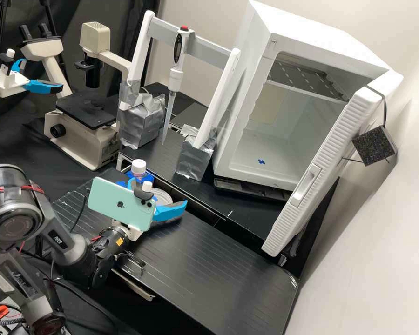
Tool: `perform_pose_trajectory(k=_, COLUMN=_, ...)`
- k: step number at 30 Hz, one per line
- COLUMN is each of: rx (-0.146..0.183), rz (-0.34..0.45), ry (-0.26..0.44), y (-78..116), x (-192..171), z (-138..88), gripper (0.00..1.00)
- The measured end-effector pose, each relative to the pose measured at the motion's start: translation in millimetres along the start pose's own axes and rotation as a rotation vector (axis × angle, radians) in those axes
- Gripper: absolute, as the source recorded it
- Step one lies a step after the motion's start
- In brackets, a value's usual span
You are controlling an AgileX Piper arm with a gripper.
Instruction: Open the lid
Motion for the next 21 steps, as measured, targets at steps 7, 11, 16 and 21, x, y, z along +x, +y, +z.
perform_pose_trajectory(k=7, rx=0.018, rz=-0.008, ry=0.006, y=5.0, x=-7.2, z=1.8, gripper=1.0)
perform_pose_trajectory(k=11, rx=0.021, rz=-0.002, ry=0.003, y=10.1, x=-14.1, z=0.3, gripper=1.0)
perform_pose_trajectory(k=16, rx=0.009, rz=0.03, ry=-0.004, y=17.3, x=-22.6, z=-3.3, gripper=1.0)
perform_pose_trajectory(k=21, rx=0.027, rz=0.027, ry=-0.022, y=17.3, x=-22.8, z=0.5, gripper=1.0)
